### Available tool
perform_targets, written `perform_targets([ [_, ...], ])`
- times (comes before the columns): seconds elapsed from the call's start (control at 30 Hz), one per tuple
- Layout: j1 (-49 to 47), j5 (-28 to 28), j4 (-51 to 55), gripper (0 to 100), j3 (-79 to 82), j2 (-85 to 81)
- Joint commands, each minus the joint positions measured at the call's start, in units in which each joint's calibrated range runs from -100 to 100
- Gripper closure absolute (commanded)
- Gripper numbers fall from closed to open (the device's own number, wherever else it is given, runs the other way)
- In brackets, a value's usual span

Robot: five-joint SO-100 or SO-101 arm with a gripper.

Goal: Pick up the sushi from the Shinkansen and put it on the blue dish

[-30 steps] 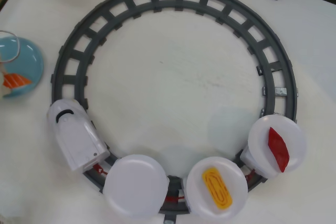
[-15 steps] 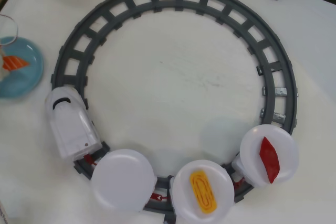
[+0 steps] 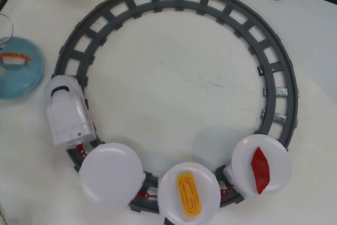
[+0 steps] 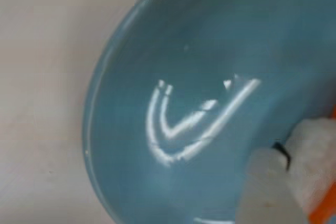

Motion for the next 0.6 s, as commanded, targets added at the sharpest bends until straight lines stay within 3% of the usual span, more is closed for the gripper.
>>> perform_targets([
  [0.0, -0.03, -0.46, 5.08, 80, -8.57, -1.31],
  [0.2, -2.06, -1.5, 16.46, 80, -19.39, -3.8],
  [0.4, -5.14, -1.45, 16.04, 80, -11.55, -8.44],
  [0.57, -5.76, -1.19, 8.65, 80, 0.45, -17.15],
])
